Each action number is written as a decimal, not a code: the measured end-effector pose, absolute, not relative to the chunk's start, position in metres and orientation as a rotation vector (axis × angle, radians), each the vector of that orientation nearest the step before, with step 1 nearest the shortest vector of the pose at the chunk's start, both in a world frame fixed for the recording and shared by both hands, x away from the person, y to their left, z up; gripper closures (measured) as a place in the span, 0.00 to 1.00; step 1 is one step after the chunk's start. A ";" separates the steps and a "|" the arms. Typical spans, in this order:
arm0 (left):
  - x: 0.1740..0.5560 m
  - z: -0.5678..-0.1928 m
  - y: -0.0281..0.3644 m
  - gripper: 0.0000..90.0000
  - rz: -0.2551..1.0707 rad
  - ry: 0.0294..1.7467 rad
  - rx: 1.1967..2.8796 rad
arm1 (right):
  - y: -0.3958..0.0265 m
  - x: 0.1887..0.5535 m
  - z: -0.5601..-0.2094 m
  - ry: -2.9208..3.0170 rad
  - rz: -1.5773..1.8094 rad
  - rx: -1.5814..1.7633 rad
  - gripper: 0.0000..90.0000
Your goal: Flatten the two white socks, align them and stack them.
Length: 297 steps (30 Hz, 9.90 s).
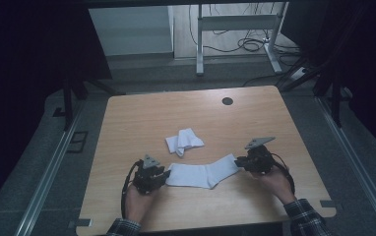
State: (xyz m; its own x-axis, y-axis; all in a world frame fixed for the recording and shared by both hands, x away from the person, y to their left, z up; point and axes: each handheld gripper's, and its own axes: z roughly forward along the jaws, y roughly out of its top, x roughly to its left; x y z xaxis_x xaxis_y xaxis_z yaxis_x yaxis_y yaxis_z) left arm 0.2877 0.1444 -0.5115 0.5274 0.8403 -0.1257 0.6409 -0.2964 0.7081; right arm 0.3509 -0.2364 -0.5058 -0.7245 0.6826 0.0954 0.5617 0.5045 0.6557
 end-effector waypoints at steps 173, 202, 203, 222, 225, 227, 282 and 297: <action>0.366 -0.540 0.211 0.56 0.477 1.387 1.938 | -0.153 0.484 -0.521 2.405 1.096 1.168 0.70; 0.365 -0.530 0.203 0.95 0.431 1.340 1.912 | -0.149 0.475 -0.521 2.460 1.045 1.162 0.90; 0.365 -0.529 0.203 0.95 0.434 1.327 1.915 | -0.152 0.473 -0.519 2.456 1.062 1.167 0.90; 0.341 -0.508 0.176 0.95 0.388 1.200 1.944 | -0.204 0.425 -0.493 2.452 1.146 1.100 0.89; 0.336 -0.506 0.172 0.95 0.385 1.183 1.947 | -0.212 0.421 -0.493 2.452 1.156 1.109 0.89; 0.332 -0.505 0.170 0.95 0.386 1.166 1.948 | -0.217 0.417 -0.491 2.446 1.168 1.115 0.89; 0.291 -0.528 0.139 0.48 0.354 1.255 2.050 | -0.227 0.348 -0.510 2.497 0.978 1.086 0.61; 0.291 -0.536 0.132 0.83 0.293 1.185 2.097 | -0.227 0.355 -0.525 2.577 1.008 1.173 0.83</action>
